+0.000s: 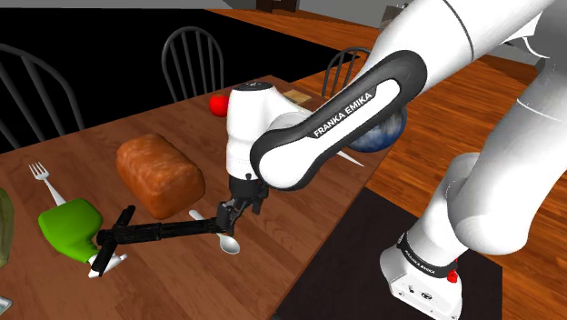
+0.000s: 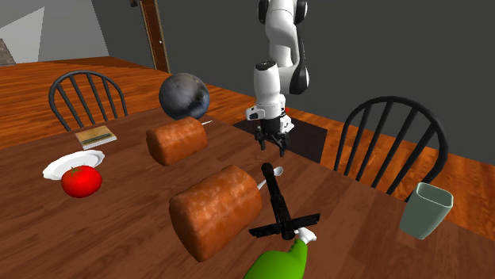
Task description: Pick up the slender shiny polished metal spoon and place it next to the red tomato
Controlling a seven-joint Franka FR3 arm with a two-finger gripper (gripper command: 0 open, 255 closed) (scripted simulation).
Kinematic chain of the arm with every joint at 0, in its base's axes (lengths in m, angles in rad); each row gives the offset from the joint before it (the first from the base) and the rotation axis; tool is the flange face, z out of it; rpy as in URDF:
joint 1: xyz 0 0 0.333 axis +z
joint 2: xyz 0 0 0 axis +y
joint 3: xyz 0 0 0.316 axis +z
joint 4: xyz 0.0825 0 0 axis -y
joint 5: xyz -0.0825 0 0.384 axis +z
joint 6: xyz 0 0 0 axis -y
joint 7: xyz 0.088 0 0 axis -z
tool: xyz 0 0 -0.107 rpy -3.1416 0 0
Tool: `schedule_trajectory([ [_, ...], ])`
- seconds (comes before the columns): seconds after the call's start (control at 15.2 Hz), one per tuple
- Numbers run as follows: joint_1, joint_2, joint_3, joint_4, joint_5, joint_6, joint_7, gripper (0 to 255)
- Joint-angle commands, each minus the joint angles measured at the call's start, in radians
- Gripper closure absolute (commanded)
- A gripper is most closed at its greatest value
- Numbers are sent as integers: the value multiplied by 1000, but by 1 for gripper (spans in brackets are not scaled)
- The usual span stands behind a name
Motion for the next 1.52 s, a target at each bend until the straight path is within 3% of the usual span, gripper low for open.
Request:
schedule_trajectory([
  [0.0, 16, 88, 12, 50, -42, 40, 53, 0],
  [0.59, 46, 212, -1, 56, -100, 154, 101, 0],
  [1.06, 46, 212, -1, 56, -100, 154, 101, 0],
  [1.12, 46, 212, -1, 56, -100, 154, 101, 255],
  [1.45, 46, 212, -1, 57, -100, 154, 101, 255],
])
